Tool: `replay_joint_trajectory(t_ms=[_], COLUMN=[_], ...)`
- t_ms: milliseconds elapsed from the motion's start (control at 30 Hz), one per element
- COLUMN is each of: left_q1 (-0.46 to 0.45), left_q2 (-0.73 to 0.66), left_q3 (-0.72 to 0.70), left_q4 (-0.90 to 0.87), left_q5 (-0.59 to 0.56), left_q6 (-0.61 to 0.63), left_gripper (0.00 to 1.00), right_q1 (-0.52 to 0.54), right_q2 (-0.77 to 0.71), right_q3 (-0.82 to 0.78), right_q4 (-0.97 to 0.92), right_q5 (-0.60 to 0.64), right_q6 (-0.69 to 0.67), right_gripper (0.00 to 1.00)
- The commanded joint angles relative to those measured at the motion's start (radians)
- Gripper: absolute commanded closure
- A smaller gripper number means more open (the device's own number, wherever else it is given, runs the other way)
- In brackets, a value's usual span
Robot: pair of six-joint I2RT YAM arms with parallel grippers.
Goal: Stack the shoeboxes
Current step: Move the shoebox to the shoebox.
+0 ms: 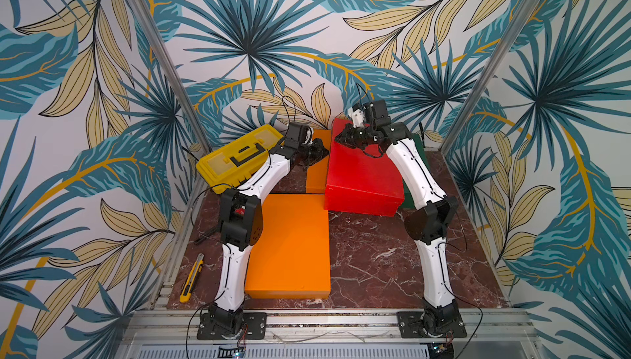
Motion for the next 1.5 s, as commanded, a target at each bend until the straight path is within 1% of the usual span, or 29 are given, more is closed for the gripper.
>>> replay_joint_trajectory(t_ms=[0, 133, 333, 433, 533, 600, 633, 667, 700, 733, 767, 800, 867, 967, 1067, 1167, 1400, 1467], left_q1=[-0.045, -0.043, -0.005, 0.020, 0.040, 0.045, 0.045, 0.045, 0.045, 0.044, 0.044, 0.042, 0.038, 0.019, -0.011, -0.034, -0.051, -0.053], left_q2=[-0.003, -0.048, -0.122, -0.159, -0.201, -0.233, -0.248, -0.263, -0.274, -0.284, -0.293, -0.299, -0.310, -0.323, -0.325, -0.313, -0.278, -0.270], left_q3=[-0.006, -0.048, -0.100, -0.115, -0.117, -0.124, -0.126, -0.134, -0.140, -0.147, -0.153, -0.159, -0.165, -0.173, -0.166, -0.155, -0.148, -0.147], left_q4=[0.015, 0.015, 0.014, 0.004, -0.039, -0.054, -0.061, -0.062, -0.063, -0.064, -0.066, -0.071, -0.084, -0.085, -0.089, -0.089, -0.089, -0.089], left_q5=[0.066, 0.055, 0.044, 0.039, 0.014, 0.003, 0.001, 0.004, 0.007, 0.013, 0.020, 0.024, 0.035, 0.053, 0.058, 0.068, 0.079, 0.082], left_q6=[0.000, 0.011, 0.019, 0.028, 0.054, 0.074, 0.084, 0.089, 0.091, 0.090, 0.093, 0.094, 0.095, 0.101, 0.114, 0.113, 0.104, 0.103], left_gripper=[0.93, 0.93, 0.93, 0.92, 0.90, 0.82, 0.74, 0.63, 0.51, 0.38, 0.28, 0.21, 0.13, 0.07, 0.05, 0.04, 0.04, 0.06], right_q1=[0.019, 0.007, -0.019, -0.025, -0.031, -0.036, -0.039, -0.043, -0.047, -0.055, -0.064, -0.075, -0.111, -0.181, -0.225, -0.244, -0.292, -0.311], right_q2=[0.062, 0.026, -0.117, -0.199, -0.304, -0.381, -0.430, -0.480, -0.522, -0.574, -0.626, -0.669, -0.762, -0.860, -0.902, -0.909, -0.916, -0.916], right_q3=[-0.069, -0.069, -0.067, -0.081, -0.156, -0.257, -0.314, -0.384, -0.448, -0.521, -0.602, -0.672, -0.824, -0.993, -1.096, -1.144, -1.215, -1.236], right_q4=[-0.133, -0.126, -0.157, -0.190, -0.196, -0.183, -0.173, -0.158, -0.143, -0.122, -0.094, -0.070, -0.013, 0.066, 0.112, 0.143, 0.183, 0.198], right_q5=[0.035, 0.017, 0.029, 0.051, 0.075, 0.098, 0.115, 0.133, 0.151, 0.166, 0.180, 0.193, 0.206, 0.189, 0.160, 0.137, 0.126, 0.124], right_q6=[-0.010, -0.025, -0.047, -0.062, -0.072, -0.077, -0.076, -0.074, -0.069, -0.065, -0.061, -0.056, -0.036, 0.011, 0.039, 0.053, 0.083, 0.090], right_gripper=[1.00, 1.00, 1.00, 0.94, 0.86, 0.79, 0.69, 0.56, 0.45, 0.36, 0.30, 0.26, 0.19, 0.14, 0.14, 0.14, 0.12, 0.12])
